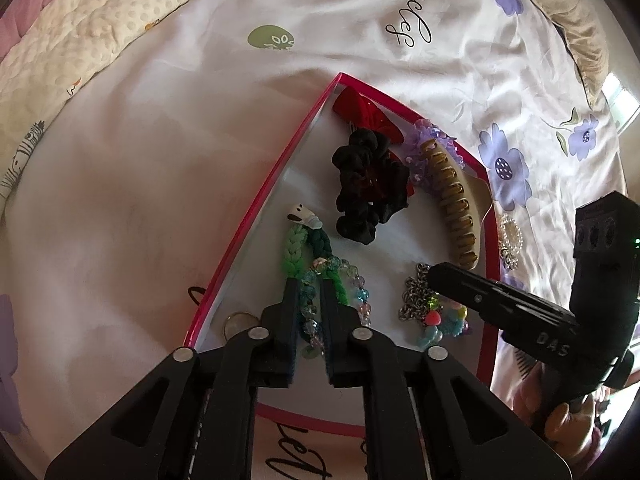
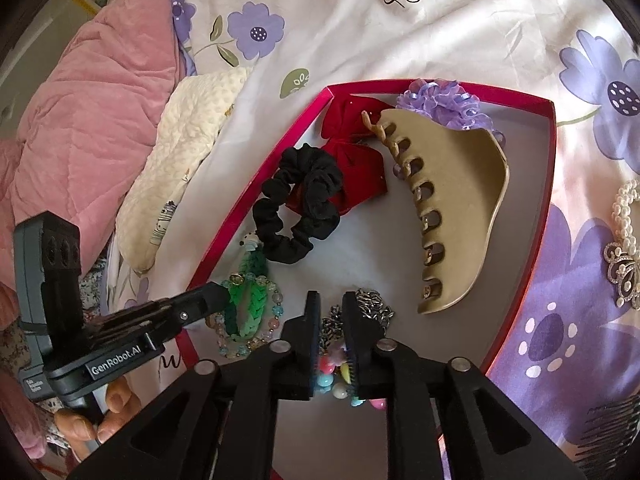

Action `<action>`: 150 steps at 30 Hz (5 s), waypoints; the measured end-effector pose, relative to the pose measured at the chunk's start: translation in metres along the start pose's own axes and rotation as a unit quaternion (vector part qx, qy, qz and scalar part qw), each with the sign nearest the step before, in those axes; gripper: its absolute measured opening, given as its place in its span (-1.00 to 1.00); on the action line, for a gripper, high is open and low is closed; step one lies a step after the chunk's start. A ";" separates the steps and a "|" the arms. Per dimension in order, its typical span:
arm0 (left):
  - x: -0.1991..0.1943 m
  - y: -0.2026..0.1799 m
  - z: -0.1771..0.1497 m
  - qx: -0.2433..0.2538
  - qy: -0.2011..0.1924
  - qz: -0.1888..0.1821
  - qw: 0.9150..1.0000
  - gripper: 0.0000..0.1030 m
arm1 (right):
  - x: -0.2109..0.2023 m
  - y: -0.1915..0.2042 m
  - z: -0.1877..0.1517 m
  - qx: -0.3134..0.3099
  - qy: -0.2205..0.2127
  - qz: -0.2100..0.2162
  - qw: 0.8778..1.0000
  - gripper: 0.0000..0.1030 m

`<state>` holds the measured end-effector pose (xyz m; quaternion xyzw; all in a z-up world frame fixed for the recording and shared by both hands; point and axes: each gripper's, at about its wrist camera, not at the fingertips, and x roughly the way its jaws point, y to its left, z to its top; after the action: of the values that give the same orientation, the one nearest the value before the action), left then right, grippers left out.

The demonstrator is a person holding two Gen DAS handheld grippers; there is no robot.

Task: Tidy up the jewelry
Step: 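Carry both bracelets into the red box and open both tools, then grasp the black comb with the left tool while the right tool grasps the pearl bracelet, then carry the comb and pearl bracelet into the red box and release both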

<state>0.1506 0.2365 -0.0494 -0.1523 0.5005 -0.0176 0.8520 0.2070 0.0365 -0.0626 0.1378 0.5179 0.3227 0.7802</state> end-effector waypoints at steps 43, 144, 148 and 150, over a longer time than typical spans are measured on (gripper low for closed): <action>-0.044 -0.137 -0.041 0.098 -0.002 -0.061 0.993 0.18 | -0.174 -0.122 -0.065 0.117 -0.113 -0.051 0.985 0.01; -0.084 -0.054 -0.048 -0.016 -0.052 -0.086 0.995 -0.98 | -0.157 -0.031 -0.060 0.041 -0.092 0.030 0.994 -0.78; -0.081 -0.044 -0.042 -0.026 -0.053 -0.087 0.994 -0.98 | -0.146 -0.019 -0.052 0.033 -0.089 0.036 0.995 -0.78; -0.077 -0.040 -0.039 -0.029 -0.053 -0.085 0.995 -0.98 | -0.139 -0.013 -0.048 0.027 -0.086 0.039 0.995 -0.78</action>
<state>0.0837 0.2028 0.0096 -0.2198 0.4400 -0.0672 0.8681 0.1333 -0.0691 0.0099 0.2064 0.4517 0.3256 0.8046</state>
